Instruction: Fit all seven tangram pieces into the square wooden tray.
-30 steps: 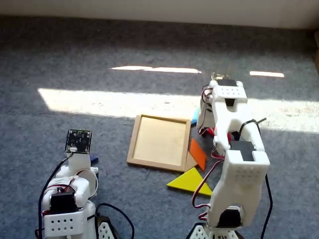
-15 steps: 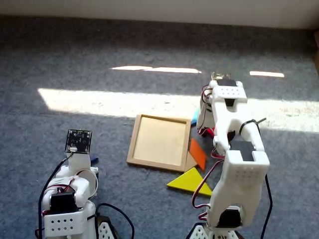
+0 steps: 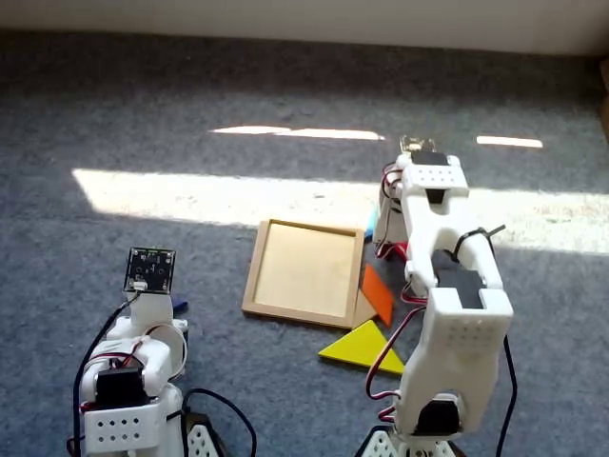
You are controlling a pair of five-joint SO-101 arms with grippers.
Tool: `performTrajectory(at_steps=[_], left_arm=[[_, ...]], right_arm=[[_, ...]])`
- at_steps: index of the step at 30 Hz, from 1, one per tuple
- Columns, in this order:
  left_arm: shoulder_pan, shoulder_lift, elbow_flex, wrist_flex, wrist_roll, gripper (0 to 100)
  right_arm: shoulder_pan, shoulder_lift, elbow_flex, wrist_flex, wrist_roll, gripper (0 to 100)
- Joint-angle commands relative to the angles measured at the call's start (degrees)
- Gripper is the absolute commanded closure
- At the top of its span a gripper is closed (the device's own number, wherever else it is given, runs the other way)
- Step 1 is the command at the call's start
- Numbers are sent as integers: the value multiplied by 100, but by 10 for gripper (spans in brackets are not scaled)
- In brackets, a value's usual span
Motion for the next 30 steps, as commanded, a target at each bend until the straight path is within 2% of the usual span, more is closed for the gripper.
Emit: performTrajectory(at_steps=[1,23,26,30], left_arm=[[-75,-233,110,44,-35,957],[-75,-233,110,44,-35,957],[-75,-233,110,44,-35,957],[-75,-233,110,44,-35,957]], right_arm=[[-119,-119,-48,-321,9,581],[-242,-418,-66,-479,-246,581],[-242,-418,-66,-637,-545,581],[-242,-426,-66,-637,-580,581]])
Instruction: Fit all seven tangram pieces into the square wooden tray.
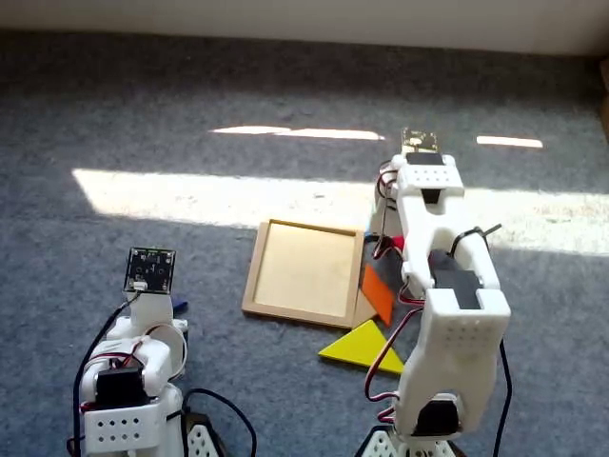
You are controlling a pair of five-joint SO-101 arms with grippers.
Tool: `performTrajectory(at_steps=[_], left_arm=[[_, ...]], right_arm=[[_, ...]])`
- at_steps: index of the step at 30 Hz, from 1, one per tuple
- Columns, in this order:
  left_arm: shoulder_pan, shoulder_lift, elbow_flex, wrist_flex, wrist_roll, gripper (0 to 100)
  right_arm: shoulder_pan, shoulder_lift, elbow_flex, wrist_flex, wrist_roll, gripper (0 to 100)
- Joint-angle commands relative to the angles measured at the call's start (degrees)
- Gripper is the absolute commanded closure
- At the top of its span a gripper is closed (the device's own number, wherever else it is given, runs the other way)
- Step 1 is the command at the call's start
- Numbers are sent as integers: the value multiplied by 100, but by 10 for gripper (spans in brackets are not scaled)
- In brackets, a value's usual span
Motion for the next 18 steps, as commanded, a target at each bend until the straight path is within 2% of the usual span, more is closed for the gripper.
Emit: performTrajectory(at_steps=[1,18], left_arm=[[-75,-233,110,44,-35,957],[-75,-233,110,44,-35,957]], right_arm=[[-127,-409,-66,-268,-114,581],[57,-418,-57,-391,-492,581]])
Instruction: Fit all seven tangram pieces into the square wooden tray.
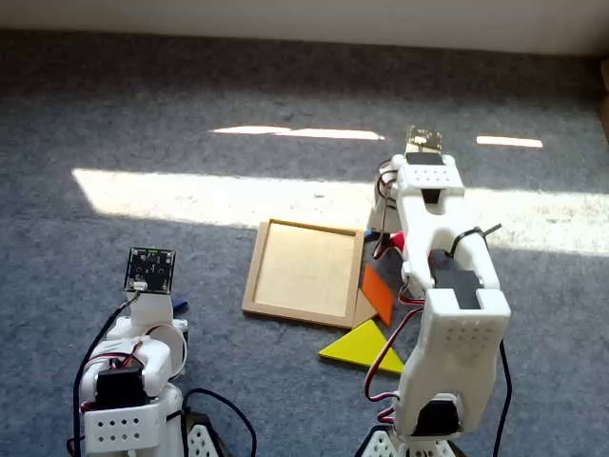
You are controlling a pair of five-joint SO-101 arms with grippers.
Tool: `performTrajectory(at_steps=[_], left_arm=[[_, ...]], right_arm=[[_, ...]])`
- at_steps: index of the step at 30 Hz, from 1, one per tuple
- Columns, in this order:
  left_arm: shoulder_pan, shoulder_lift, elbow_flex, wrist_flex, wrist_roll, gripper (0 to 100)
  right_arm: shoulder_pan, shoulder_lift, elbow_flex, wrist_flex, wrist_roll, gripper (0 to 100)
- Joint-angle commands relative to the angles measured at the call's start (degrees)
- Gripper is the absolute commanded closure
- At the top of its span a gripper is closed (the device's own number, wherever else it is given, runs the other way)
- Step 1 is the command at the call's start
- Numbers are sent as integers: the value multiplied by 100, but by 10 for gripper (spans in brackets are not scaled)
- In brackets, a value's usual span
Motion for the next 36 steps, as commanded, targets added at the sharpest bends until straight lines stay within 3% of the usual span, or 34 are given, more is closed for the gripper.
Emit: performTrajectory(at_steps=[1,5,12,25,31,36], left_arm=[[-75,-233,110,44,-35,957],[-75,-233,110,44,-35,957],[-75,-233,110,44,-35,957],[-75,-233,110,44,-35,957],[-75,-233,110,44,-35,957],[-75,-233,110,44,-35,957]], right_arm=[[75,-418,-57,-233,-70,581],[92,-418,-40,-224,-70,584],[101,-418,-31,-224,-70,700],[295,-444,-22,-31,141,707],[312,-453,-40,22,378,783],[277,-462,-66,277,589,786]])
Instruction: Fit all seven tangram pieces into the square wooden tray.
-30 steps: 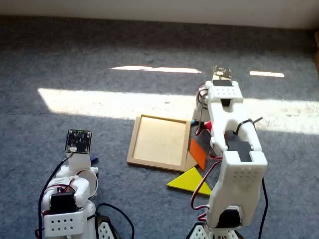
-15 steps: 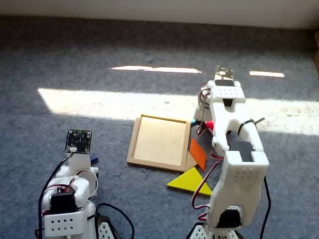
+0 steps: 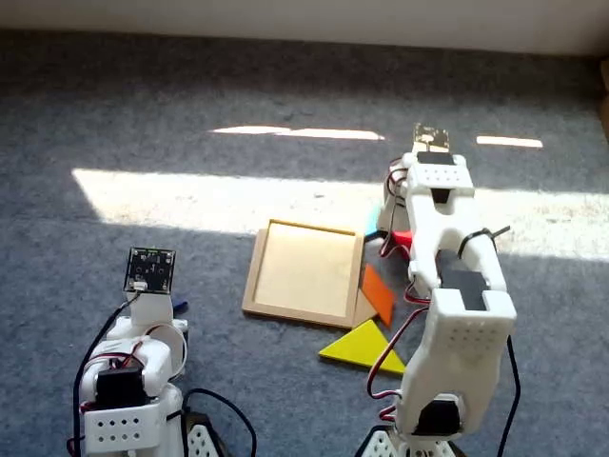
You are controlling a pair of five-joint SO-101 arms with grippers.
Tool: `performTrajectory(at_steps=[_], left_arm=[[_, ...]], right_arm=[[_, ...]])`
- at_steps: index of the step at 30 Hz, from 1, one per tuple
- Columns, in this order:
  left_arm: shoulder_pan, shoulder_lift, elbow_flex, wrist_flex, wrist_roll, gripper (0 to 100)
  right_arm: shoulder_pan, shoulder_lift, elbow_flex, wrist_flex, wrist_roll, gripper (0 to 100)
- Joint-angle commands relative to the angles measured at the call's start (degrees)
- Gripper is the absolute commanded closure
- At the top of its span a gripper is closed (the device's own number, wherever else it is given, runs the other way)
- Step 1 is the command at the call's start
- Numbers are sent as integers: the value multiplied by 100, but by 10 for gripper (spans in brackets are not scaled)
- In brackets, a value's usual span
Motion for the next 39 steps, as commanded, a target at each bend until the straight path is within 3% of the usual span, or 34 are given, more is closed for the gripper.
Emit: performTrajectory(at_steps=[1,10,25,34,39], left_arm=[[-75,-233,110,44,-35,957],[-75,-233,110,44,-35,957],[-75,-233,110,44,-35,957],[-75,-233,110,44,-35,957],[-75,-233,110,44,-35,957]], right_arm=[[31,-400,-66,356,105,786],[-523,-1437,-57,567,105,786],[-2466,-1956,462,567,44,786],[-2782,-1666,479,576,-1960,786],[-2791,-971,462,576,-2127,786]])
